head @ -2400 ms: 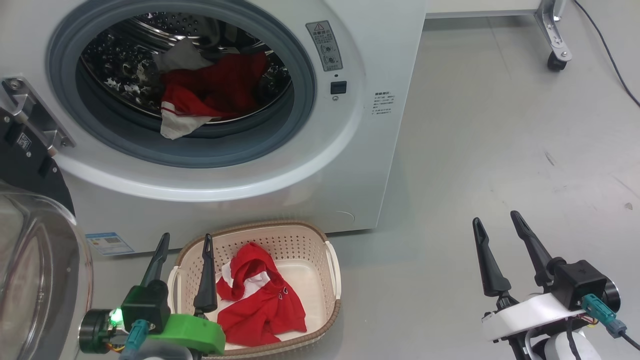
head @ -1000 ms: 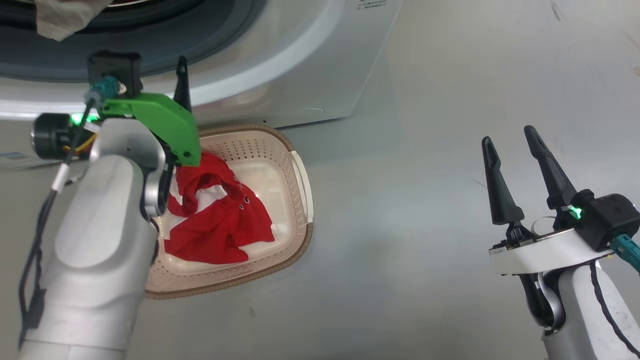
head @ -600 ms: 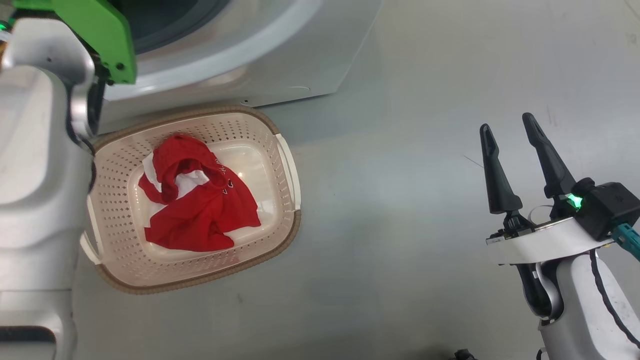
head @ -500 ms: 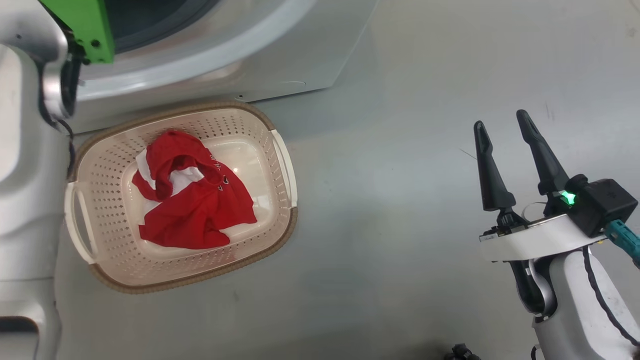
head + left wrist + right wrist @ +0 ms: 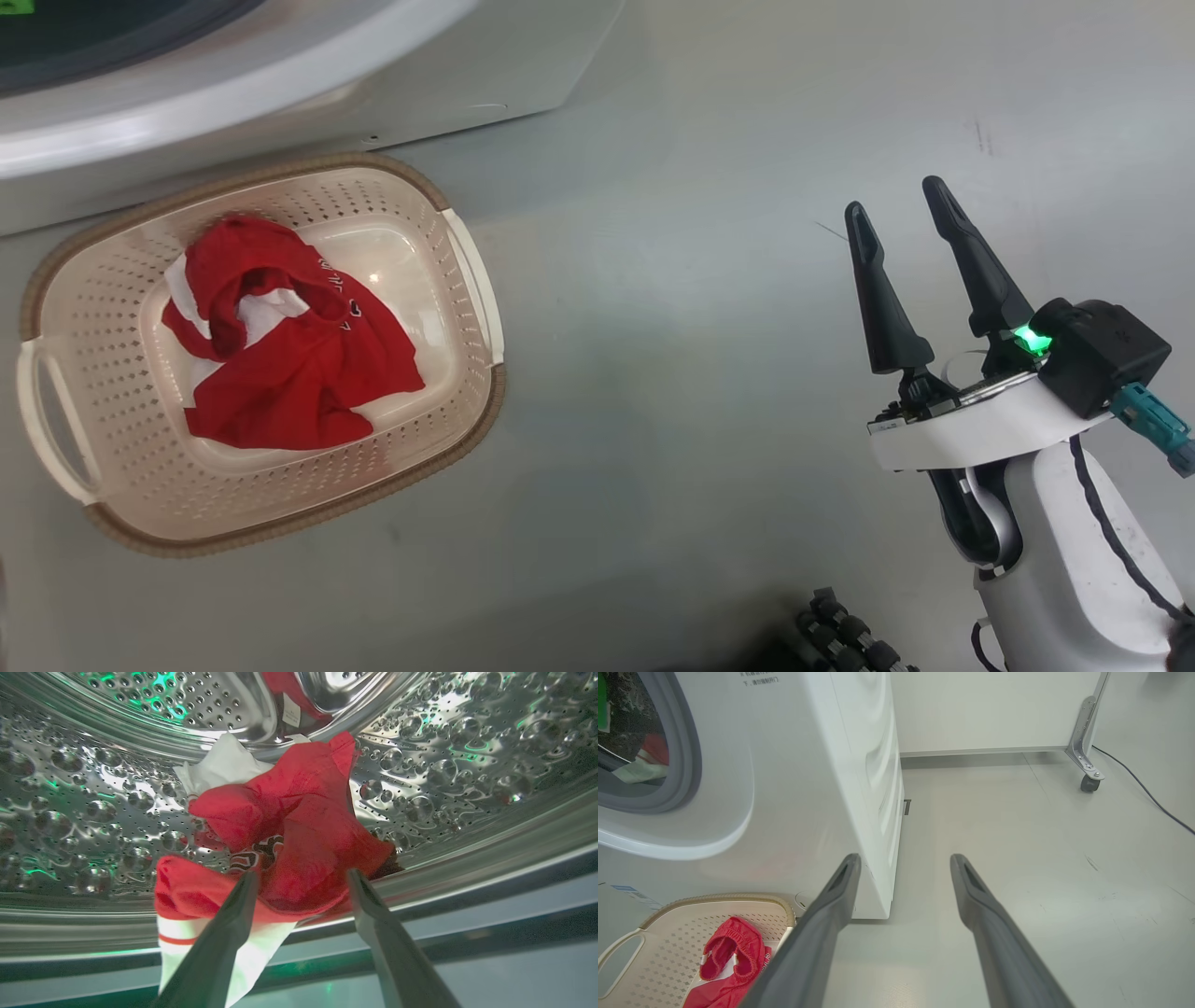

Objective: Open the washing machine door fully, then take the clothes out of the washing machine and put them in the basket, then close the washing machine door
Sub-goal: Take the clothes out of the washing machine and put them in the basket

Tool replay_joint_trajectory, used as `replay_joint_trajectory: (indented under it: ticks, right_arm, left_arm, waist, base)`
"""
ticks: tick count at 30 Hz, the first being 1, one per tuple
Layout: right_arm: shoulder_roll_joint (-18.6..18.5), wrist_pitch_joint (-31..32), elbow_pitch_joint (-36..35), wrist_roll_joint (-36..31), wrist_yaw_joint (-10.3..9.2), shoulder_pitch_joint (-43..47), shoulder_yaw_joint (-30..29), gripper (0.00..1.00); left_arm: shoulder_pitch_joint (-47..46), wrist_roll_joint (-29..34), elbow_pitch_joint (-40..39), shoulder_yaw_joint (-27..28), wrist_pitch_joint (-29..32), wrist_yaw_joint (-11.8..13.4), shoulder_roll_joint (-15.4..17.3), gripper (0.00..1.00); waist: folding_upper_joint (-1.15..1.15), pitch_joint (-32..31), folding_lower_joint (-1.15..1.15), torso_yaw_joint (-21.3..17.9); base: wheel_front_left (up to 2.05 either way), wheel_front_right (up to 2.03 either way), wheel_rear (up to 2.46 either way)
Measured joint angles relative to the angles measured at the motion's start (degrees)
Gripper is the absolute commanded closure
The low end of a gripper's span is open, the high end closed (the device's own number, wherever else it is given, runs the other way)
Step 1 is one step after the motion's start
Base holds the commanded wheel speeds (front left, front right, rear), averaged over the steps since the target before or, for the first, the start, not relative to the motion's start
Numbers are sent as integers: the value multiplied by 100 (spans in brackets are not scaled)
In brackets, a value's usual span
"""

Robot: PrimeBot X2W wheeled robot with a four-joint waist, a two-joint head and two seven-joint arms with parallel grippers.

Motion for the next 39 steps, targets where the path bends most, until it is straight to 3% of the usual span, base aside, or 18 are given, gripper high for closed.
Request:
replay_joint_trajectory:
  ticks: [21, 22, 23, 31, 39]
  right_arm:
    - [-51, 0, 92, 170, 0, -282, 157, 0]
    - [-52, 0, 97, 178, 0, -284, 162, 0]
    - [-53, 0, 104, 178, 0, -288, 165, 0]
    - [-113, 0, 130, 229, 0, -386, 169, 0]
    - [-235, 0, 131, 227, 0, -387, -2, 0]
  left_arm:
    - [-87, 506, 331, 296, 438, 1, 325, 3]
    - [-97, 513, 332, 305, 442, 1, 324, 67]
    - [-102, 545, 332, 316, 443, 1, 323, 100]
    - [-104, 664, 324, 379, 412, 1, 272, 100]
    - [-98, 693, 157, 342, -27, 1, -36, 100]
  waist:
    - [0, 382, 0, -289]
    - [0, 387, 0, -293]
    - [0, 392, 0, -296]
    - [0, 411, 0, -292]
    - [0, 381, 0, -136]
  base:
    - [0, 0, 0]
    - [0, 0, 0]
    - [0, 0, 0]
    - [0, 0, 0]
    - [0, 0, 0]
